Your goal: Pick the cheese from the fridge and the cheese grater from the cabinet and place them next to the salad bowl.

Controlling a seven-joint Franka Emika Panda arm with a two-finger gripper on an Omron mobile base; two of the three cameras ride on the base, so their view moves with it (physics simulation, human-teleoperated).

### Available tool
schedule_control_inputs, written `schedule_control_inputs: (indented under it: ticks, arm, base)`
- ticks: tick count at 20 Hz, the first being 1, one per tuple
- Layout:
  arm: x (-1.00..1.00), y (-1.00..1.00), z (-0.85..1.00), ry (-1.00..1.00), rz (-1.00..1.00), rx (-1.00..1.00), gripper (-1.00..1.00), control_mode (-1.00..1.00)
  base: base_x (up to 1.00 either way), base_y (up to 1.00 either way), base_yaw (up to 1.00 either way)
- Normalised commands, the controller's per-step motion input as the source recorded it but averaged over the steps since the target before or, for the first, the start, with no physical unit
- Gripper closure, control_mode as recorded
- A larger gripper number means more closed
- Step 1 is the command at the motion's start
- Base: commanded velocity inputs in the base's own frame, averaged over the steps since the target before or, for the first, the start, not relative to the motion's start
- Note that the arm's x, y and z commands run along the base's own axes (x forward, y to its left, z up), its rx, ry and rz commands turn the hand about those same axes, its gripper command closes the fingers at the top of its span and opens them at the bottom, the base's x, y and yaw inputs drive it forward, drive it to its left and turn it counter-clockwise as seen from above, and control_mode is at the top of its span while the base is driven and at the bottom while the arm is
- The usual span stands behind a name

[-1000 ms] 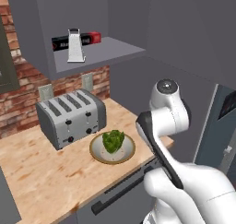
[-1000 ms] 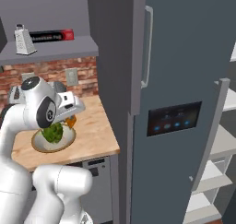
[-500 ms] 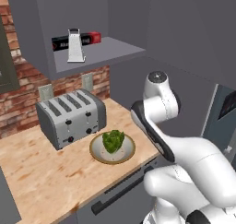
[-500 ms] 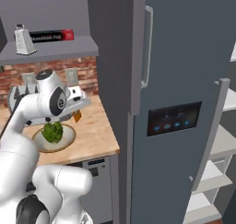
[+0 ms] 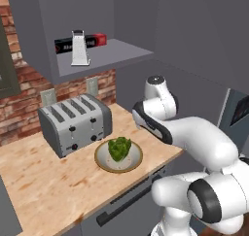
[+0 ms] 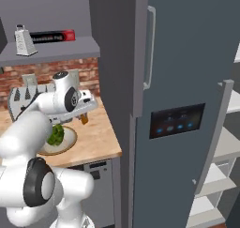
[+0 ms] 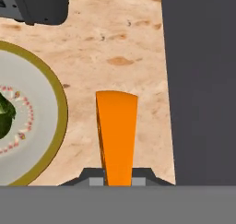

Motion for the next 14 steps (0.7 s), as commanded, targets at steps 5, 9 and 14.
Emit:
schedule_control_inputs:
  ticks: [5,9,14]
  arm:
    - [0.09,0.0,-0.3,0.05,0.01,0.05,1.0,-1.0]
    - [0.0,-0.08,-0.22,0.0,0.03,0.1,1.0,-1.0]
    - [-0.05,-0.14,-0.25,-0.01,0.09,0.14,1.0,-1.0]
  base:
    - [0.0,0.0,0.0]
    - [0.0,0.0,0.0]
    - [0.0,0.0,0.0]
